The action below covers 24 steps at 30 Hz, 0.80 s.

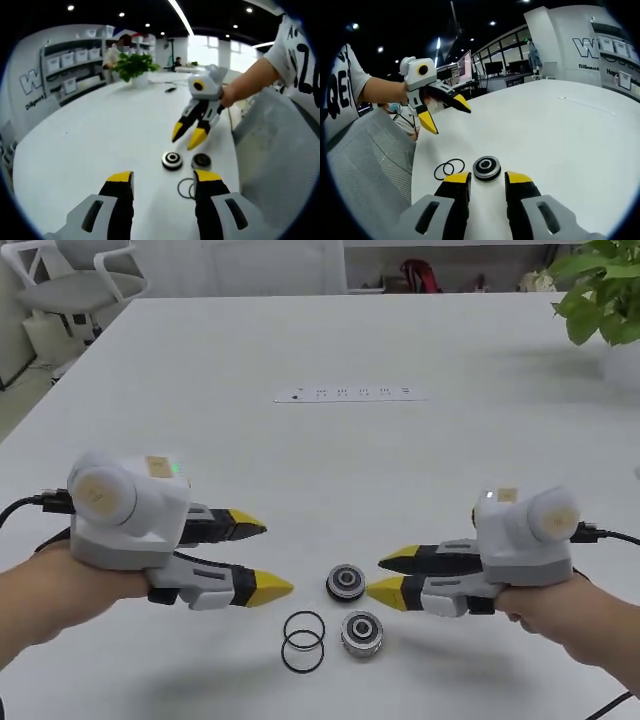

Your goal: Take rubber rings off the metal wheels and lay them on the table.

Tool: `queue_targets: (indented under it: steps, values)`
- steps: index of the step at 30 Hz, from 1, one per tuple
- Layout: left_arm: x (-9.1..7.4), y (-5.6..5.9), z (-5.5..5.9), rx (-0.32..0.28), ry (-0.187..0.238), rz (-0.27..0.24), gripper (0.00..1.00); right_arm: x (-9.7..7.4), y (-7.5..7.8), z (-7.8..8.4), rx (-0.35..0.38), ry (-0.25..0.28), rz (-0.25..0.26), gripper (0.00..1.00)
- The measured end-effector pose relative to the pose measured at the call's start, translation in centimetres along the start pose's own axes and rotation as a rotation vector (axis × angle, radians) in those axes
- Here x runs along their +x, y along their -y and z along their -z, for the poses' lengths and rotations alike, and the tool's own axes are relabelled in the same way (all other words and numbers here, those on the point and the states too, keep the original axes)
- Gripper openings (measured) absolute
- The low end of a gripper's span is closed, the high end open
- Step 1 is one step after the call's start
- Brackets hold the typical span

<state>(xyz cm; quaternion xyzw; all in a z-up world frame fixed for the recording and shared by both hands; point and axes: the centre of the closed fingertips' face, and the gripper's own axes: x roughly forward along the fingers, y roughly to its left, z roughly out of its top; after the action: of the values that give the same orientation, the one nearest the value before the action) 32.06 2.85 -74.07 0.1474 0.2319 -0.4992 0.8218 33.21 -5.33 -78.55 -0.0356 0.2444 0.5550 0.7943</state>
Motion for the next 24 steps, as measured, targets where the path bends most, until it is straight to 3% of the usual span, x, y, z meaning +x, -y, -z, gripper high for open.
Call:
queue_targets:
  steps: [24]
  values:
    - [2.5, 0.4, 0.6, -0.021, -0.009, 0.022, 0.46, 0.9, -0.1, 0.9, -0.013, -0.024, 0.007, 0.22]
